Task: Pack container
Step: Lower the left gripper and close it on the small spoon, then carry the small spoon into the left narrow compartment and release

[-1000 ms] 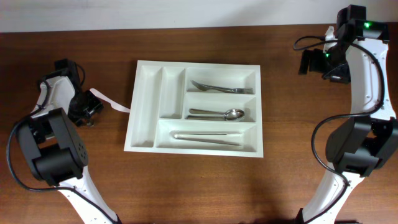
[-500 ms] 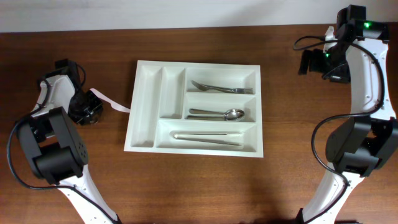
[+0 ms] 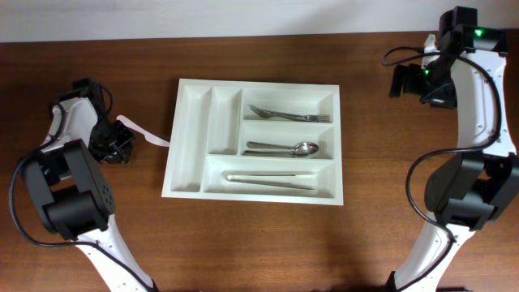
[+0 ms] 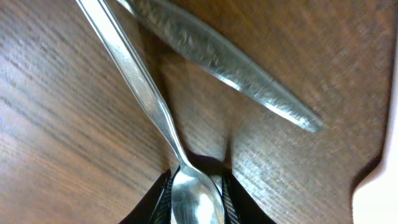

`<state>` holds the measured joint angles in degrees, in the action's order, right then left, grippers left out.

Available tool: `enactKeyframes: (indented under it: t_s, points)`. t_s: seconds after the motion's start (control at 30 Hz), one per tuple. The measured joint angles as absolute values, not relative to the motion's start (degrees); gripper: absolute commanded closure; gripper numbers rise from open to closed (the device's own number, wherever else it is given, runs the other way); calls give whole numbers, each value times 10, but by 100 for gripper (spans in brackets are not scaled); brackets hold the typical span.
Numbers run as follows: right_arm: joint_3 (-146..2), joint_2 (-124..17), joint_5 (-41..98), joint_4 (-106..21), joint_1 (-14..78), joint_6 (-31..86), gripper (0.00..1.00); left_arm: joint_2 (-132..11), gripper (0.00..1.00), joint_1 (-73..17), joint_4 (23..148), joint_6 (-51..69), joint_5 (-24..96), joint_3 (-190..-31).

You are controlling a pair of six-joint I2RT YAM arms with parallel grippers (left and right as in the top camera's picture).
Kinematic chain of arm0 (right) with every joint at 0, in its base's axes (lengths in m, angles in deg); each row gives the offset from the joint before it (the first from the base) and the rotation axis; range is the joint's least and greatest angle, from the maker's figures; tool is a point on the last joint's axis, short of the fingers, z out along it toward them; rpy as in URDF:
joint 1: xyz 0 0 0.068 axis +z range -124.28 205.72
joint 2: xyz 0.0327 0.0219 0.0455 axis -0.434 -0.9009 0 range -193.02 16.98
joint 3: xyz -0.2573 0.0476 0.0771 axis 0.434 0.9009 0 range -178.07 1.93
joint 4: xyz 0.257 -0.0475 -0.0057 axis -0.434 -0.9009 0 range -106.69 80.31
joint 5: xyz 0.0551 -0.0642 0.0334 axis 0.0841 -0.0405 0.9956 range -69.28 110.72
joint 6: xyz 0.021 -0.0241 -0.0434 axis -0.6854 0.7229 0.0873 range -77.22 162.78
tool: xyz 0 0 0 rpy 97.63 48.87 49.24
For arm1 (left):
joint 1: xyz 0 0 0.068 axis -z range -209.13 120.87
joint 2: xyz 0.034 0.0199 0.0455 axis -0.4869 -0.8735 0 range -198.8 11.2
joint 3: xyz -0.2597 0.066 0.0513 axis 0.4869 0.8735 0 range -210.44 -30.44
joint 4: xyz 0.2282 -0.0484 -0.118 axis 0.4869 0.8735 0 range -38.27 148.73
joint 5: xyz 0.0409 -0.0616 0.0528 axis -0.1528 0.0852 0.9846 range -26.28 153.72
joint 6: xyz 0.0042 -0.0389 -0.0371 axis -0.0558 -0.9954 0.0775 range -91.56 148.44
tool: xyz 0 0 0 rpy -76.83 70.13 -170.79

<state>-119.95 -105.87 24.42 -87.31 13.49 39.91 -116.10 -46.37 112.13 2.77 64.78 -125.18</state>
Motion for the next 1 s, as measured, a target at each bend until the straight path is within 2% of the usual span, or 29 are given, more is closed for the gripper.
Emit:
enactKeyframes:
  t_s: [0.47, 0.77, 1.0]
  points:
    - [-1200, -1059, 244, -873, 135, 399, 1, -1186, 98, -464, 1212, 30, 658, -1319]
    - [-1200, -1059, 244, -873, 135, 399, 1, -1186, 98, -462, 1226, 36, 659, -1368]
    - [-1200, -1059, 244, -873, 135, 399, 1, -1186, 98, -425, 1244, 135, 660, -1400]
